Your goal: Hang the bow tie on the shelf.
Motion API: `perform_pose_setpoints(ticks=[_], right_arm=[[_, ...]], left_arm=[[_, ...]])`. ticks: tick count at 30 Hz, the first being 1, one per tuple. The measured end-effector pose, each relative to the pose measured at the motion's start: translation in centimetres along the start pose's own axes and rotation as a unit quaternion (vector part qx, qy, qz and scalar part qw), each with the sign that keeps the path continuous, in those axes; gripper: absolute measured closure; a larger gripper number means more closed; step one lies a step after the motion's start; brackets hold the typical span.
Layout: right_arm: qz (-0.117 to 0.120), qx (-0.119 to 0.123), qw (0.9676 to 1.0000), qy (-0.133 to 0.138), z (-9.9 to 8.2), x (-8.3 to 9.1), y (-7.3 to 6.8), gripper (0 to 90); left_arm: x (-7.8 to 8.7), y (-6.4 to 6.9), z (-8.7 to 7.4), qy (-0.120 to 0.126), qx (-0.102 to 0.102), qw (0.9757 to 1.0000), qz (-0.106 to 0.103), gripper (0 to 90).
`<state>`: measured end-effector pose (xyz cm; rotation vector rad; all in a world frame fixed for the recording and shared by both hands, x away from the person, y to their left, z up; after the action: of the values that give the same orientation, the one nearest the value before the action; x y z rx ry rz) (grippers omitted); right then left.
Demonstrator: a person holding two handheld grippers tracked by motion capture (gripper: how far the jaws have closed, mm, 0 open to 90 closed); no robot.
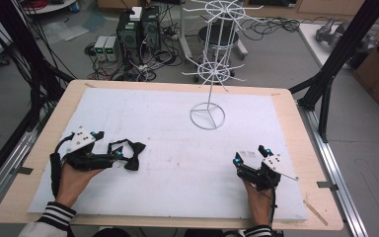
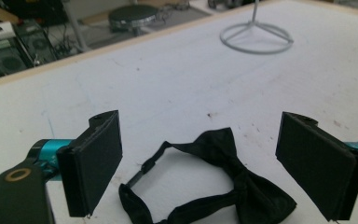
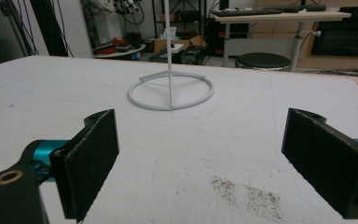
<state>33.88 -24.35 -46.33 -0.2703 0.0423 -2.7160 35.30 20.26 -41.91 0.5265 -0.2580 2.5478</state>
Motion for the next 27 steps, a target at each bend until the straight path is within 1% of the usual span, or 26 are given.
perform_pose_setpoints(ticks=[1,2,5,6,9,10,11,13,14,16,19,21,23,24,25,26,27], right_arm=[[0.0,0.0,1.0,0.0,0.0,0.0,0.0,10.0],[-0.001,0.0,1.0,0.0,0.0,0.0,0.0,10.0],[-0.001,0.0,1.0,0.0,0.0,0.0,0.0,10.0],[-0.001,-0.001,1.0,0.0,0.0,0.0,0.0,10.0],[-0.001,0.0,1.0,0.0,0.0,0.0,0.0,10.0],[-0.001,-0.001,1.0,0.0,0.0,0.0,0.0,10.0],[-0.001,-0.001,1.0,0.0,0.0,0.0,0.0,10.0],[0.001,-0.002,1.0,0.0,0.0,0.0,0.1,10.0],[0.001,-0.002,1.0,0.0,0.0,0.0,0.1,10.0],[-0.001,-0.002,1.0,0.002,0.0,0.0,0.1,10.0],[0.0,-0.003,1.0,0.002,0.0,0.0,0.1,10.0],[0.0,-0.004,1.0,0.002,0.0,0.0,0.1,10.0],[0.001,-0.006,1.0,0.003,0.0,0.0,0.1,10.0],[0.001,-0.005,1.0,0.002,0.0,0.0,0.1,10.0],[0.002,-0.006,1.0,0.002,0.0,0.0,0.1,10.0],[0.002,-0.005,1.0,0.003,0.0,0.0,0.1,10.0],[0.003,-0.003,1.0,0.002,0.0,0.0,0.1,10.0]], left_arm=[[0.0,0.0,0.0,0.0,0.0,1.0,0.0,15.0],[-0.3,0.3,0.1,-0.017,-0.005,0.9998,-0.002,15.3],[-1.0,0.9,0.0,-0.054,-0.007,0.9985,-0.006,15.4],[-1.3,1.2,0.0,-0.067,-0.011,0.9976,-0.007,15.6],[-2.0,1.7,-0.1,-0.093,-0.016,0.9955,-0.008,15.8],[-2.5,2.0,-0.2,-0.112,-0.012,0.9936,-0.007,17.7],[-2.5,2.0,-0.2,-0.112,-0.012,0.9936,-0.007,18.6],[-2.9,2.2,-0.4,-0.129,-0.011,0.9916,-0.005,18.9],[-3.0,2.2,-0.4,-0.134,-0.012,0.9909,-0.004,18.9],[-3.4,2.3,-0.5,-0.144,-0.009,0.9896,-0.001,19.0],[-3.8,2.3,-0.8,-0.159,-0.003,0.9872,0.011,19.8],[-4.0,2.3,-0.9,-0.169,0.0,0.9855,0.017,20.4],[-4.2,2.3,-1.1,-0.18,-0.002,0.9834,0.028,21.5],[-4.3,2.3,-1.2,-0.187,-0.001,0.9818,0.032,23.1],[-4.4,2.4,-1.3,-0.191,-0.001,0.981,0.034,25.3],[-4.6,2.5,-1.4,-0.197,-0.005,0.9799,0.032,25.5],[-4.7,2.6,-1.4,-0.2,-0.004,0.9793,0.032,26.2]])
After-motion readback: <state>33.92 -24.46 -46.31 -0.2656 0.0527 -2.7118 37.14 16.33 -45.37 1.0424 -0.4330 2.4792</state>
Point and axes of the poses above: each handheld gripper's, and its own axes: x roughly backward along the jaws, z roughly out of its top, y roughly to its right, the point moved 7 cm from there along -x, roughly forward along the jaws, and after that the axes turned 4 degrees about z, right-handed, at the moved point
